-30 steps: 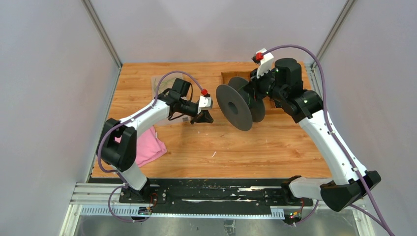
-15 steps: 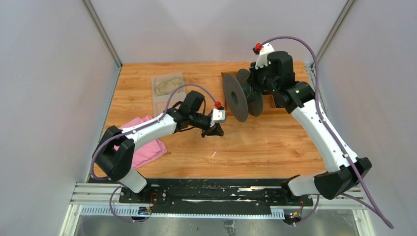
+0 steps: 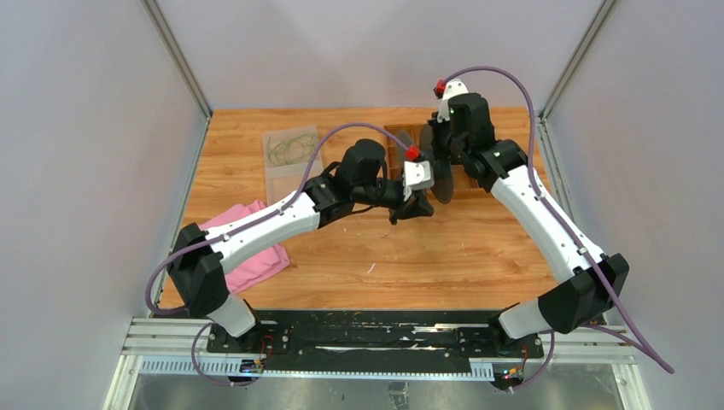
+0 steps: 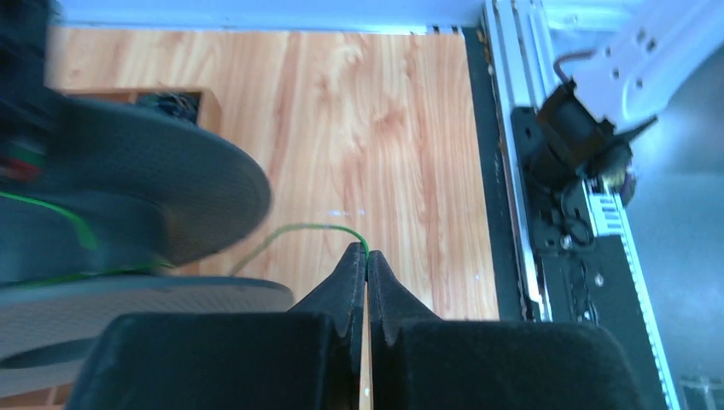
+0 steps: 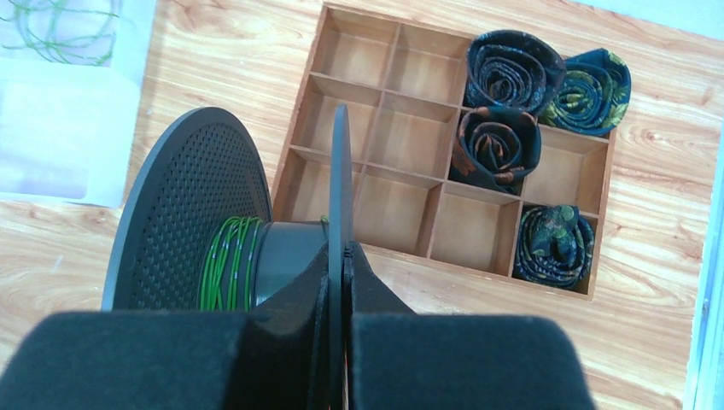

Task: Wrap the cables
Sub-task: Wrap the cable around the cable reel.

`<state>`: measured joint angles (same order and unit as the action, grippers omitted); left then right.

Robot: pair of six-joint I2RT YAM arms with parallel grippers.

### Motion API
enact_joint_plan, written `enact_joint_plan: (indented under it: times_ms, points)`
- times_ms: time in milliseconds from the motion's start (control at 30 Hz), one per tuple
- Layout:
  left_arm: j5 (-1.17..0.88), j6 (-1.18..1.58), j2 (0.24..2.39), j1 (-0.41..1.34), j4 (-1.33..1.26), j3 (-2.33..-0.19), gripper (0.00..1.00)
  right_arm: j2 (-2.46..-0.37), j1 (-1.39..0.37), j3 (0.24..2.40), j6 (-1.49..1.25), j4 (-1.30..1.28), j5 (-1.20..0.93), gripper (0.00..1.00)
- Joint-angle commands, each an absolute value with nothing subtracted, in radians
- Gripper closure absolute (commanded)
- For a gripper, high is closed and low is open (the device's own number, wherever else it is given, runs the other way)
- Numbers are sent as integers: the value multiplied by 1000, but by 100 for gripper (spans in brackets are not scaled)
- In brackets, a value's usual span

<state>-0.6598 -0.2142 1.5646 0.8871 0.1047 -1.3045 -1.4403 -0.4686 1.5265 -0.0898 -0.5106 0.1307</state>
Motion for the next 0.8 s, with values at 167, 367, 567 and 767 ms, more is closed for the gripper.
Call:
enact_joint_plan:
  times_ms: [167,367,567,767]
  points:
    - [-548,-160,1582,880,276,-1499,100,-1374,-544,1402,18,-364,207,99]
    - [-543,-135,1561,830,258,-1485,100,-1317,-559,1310,87,-312,110,99]
    - [-553,-117,1560,780,239,-1471,100,-1281,-562,1258,132,-300,2,99]
    - [-569,-131,1560,754,247,-1473,100,-1276,-563,1243,198,-319,-69,99]
